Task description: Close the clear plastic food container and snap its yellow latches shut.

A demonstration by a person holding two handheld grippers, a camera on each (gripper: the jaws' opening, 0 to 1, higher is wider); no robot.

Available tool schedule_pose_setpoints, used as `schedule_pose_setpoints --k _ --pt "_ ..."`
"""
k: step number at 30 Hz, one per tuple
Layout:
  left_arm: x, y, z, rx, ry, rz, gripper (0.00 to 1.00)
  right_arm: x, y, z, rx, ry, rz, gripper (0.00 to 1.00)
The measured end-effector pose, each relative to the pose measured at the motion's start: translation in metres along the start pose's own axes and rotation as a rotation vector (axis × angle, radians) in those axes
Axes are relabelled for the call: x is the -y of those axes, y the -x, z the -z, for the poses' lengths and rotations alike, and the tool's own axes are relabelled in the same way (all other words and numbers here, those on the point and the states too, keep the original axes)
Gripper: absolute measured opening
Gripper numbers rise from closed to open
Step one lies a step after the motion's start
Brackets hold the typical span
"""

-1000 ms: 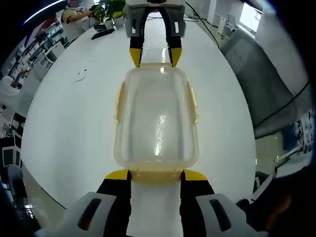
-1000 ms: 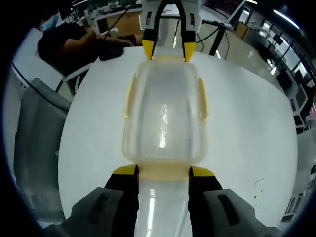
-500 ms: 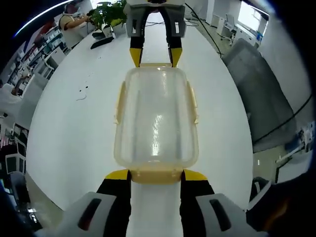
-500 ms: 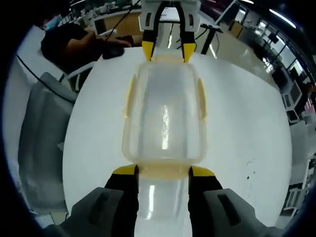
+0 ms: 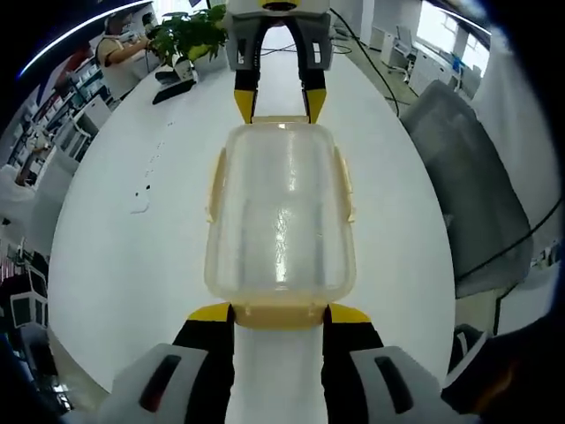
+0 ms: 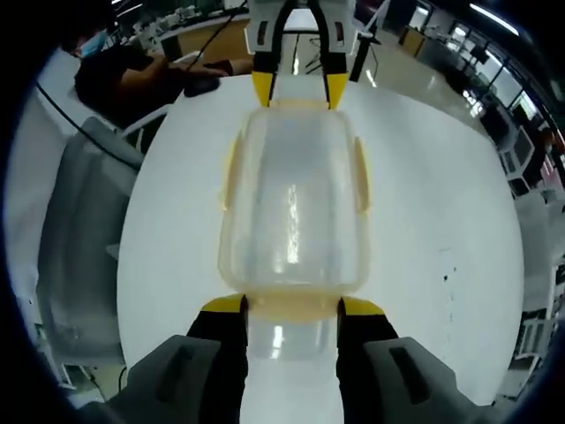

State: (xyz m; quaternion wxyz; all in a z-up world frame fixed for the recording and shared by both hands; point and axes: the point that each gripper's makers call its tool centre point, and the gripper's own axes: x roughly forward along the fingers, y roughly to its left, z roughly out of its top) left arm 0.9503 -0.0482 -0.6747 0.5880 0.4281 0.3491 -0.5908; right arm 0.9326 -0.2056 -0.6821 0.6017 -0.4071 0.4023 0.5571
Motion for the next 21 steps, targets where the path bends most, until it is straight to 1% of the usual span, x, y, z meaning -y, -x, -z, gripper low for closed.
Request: schedule_pose_setpoints --k 3,4,11,21 --pt "0.001 -0.005 -0.007 0.003 -0.009 0.003 0.32 -0.002 0.002 0.009 -0.004 -0.007 -0.002 0.35" --pt "0.001 -0.009 -0.012 0.008 -0.011 0.006 0.32 -0.003 0.003 0.015 -0.005 -0.013 -0.005 0.35" --pt "0.005 -0.024 -0.033 0.033 -0.021 0.005 0.32 -0.006 0.01 0.04 -0.016 -0.02 -0.007 0.35" --pt "0.008 -0.041 -0.056 0.057 -0.027 -0.005 0.32 -0.012 0.011 0.068 -0.037 -0.019 -0.002 0.36"
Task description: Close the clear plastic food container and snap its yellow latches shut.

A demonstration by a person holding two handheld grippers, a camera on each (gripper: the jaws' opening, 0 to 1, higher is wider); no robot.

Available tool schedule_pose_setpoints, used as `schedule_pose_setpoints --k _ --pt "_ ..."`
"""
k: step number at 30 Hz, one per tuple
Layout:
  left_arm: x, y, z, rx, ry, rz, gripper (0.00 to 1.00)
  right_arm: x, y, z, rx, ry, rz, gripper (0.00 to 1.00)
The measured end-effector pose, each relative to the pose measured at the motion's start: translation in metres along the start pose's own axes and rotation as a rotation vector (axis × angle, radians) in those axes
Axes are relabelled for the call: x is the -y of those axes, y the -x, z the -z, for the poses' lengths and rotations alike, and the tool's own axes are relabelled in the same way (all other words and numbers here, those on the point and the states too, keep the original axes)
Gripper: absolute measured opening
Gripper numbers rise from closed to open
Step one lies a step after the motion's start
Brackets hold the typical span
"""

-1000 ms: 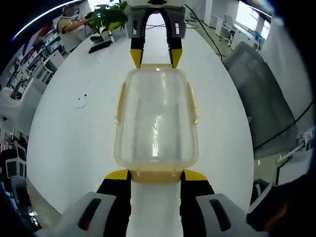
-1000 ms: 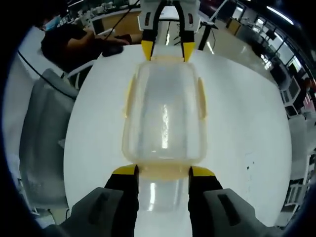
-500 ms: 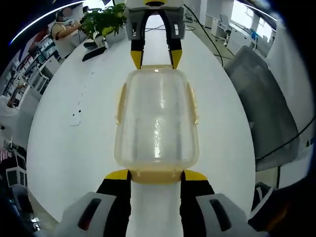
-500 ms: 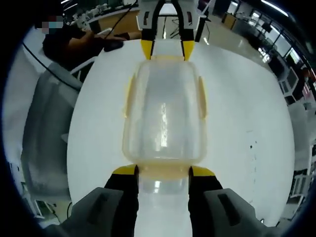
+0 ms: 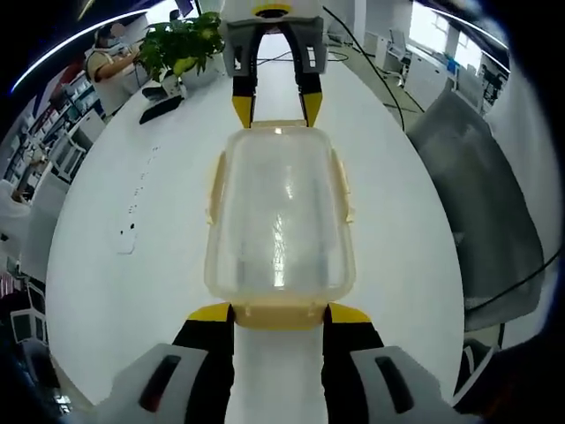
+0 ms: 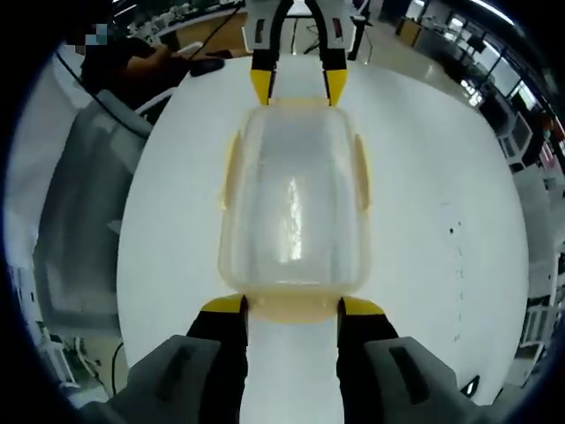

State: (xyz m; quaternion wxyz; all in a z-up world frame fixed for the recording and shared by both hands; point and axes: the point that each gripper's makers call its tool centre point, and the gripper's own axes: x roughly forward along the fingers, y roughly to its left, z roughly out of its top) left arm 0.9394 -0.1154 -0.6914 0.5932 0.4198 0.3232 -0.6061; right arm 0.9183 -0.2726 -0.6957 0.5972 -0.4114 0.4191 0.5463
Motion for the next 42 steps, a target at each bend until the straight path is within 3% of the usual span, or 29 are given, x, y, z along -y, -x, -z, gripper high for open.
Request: schedule_pose_setpoints --k 10,42 --pt "0.0 -0.021 -0.016 0.02 -0.004 -0.012 0.32 -0.001 -0.007 0.028 -0.048 0.004 0.001 0.36" --pt "0.0 -0.043 -0.018 0.027 0.003 -0.006 0.32 0.0 -0.018 0.043 -0.064 -0.007 -0.019 0.36"
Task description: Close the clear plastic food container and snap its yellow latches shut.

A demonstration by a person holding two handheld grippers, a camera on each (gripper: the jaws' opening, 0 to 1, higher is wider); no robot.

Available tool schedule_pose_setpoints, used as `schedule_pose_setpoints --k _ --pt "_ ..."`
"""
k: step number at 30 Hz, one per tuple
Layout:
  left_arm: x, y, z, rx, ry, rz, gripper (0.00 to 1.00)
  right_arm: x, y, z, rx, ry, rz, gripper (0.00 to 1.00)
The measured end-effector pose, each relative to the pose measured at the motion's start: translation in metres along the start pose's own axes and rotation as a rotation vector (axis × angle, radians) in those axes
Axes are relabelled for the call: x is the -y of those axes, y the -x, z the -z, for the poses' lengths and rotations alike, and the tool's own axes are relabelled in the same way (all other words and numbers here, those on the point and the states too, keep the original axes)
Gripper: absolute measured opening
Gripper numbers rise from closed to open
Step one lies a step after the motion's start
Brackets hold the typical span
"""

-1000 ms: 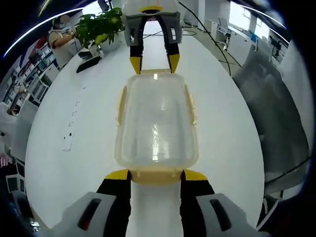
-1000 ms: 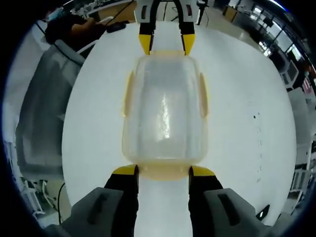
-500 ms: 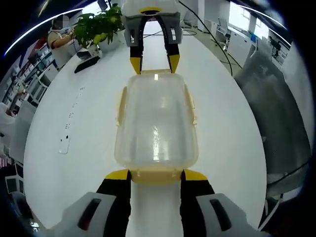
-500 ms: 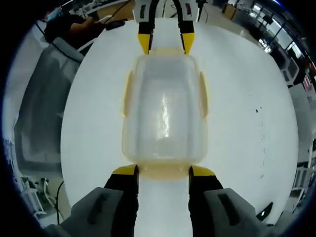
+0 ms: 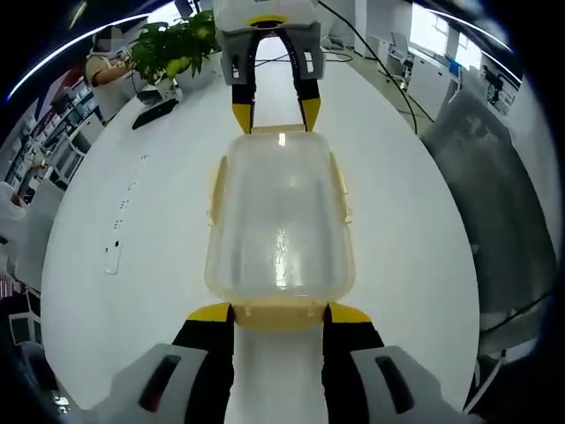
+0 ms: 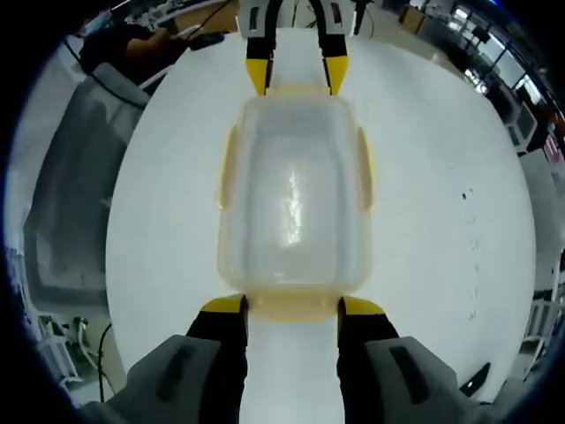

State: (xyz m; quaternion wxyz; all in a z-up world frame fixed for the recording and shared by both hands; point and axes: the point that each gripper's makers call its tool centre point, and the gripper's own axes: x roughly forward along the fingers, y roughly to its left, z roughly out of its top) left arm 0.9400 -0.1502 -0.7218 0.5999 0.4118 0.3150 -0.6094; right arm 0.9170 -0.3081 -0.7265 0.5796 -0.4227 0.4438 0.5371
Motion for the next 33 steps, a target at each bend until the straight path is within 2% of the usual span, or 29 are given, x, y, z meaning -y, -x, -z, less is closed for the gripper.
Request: schedule_pose_setpoints --k 18,23,28,33 --pt "-0.0009 -0.0027 0.0001 -0.004 -0.011 -0.003 0.33 -0.0006 -0.0021 0.0012 0.004 -0.019 -0.017 0.37" --pt "-0.0015 -0.0044 0.0017 -0.013 -0.049 -0.005 0.34 -0.0015 -0.0027 0.0035 0.009 -0.026 -0.031 0.37" --pt "-0.0013 -0.0037 0.0018 -0.012 -0.054 -0.005 0.34 -0.0034 -0.0034 0.0055 0.008 -0.043 -0.038 0.37" --pt "0.0021 -0.0011 0.0022 -0.019 -0.052 0.006 0.37 -0.0055 -0.0024 0.0098 0.004 -0.061 -0.046 0.38"
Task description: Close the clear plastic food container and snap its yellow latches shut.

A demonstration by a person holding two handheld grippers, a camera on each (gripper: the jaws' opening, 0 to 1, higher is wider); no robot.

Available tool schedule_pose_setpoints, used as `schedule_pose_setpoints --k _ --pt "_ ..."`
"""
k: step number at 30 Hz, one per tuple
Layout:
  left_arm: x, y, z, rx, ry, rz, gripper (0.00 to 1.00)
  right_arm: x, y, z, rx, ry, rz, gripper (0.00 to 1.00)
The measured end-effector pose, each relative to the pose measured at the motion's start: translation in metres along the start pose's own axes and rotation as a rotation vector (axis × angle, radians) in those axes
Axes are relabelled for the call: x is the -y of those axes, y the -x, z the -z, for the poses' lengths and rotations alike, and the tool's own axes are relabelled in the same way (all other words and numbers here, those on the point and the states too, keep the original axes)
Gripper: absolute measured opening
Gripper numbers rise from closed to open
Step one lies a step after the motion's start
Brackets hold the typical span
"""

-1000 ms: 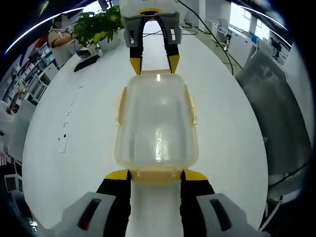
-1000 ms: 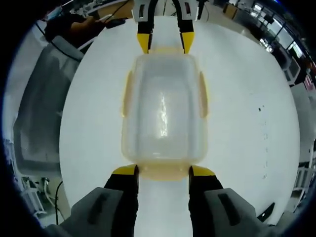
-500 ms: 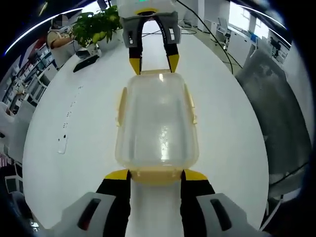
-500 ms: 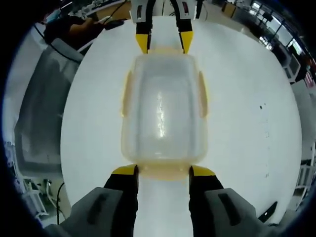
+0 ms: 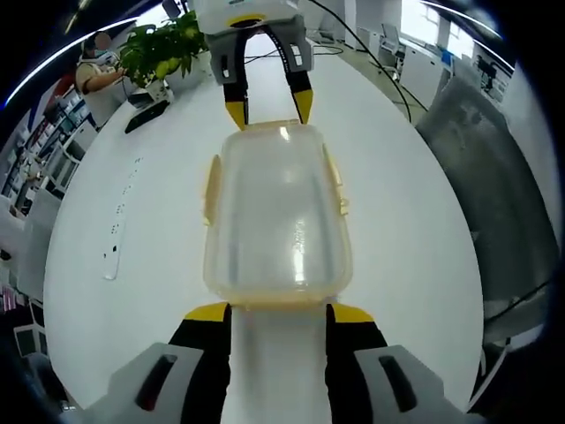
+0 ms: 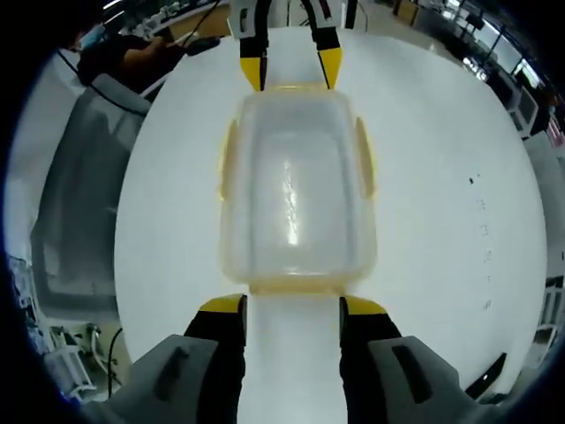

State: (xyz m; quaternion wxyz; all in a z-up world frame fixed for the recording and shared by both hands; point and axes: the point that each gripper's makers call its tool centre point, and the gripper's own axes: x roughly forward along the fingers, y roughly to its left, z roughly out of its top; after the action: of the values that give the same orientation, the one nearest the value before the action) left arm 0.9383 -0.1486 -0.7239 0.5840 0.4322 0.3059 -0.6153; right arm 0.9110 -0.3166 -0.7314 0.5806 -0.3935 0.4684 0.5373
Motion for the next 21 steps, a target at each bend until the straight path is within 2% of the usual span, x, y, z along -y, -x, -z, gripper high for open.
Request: schedule_pose_setpoints --k 5,11,16,21 --pt "0.001 0.005 0.001 -0.004 -0.002 -0.004 0.37 0.0 0.006 0.001 0.018 -0.031 0.007 0.36" --pt "-0.004 0.015 -0.002 0.004 0.001 -0.026 0.37 -0.005 0.014 -0.002 0.027 -0.057 0.005 0.39" --pt "-0.007 0.024 -0.008 0.015 0.061 -0.039 0.36 -0.005 0.022 -0.009 0.051 -0.071 0.029 0.38" --pt "-0.005 0.028 -0.006 -0.014 0.077 -0.045 0.35 -0.008 0.027 -0.016 0.077 -0.092 0.039 0.37"
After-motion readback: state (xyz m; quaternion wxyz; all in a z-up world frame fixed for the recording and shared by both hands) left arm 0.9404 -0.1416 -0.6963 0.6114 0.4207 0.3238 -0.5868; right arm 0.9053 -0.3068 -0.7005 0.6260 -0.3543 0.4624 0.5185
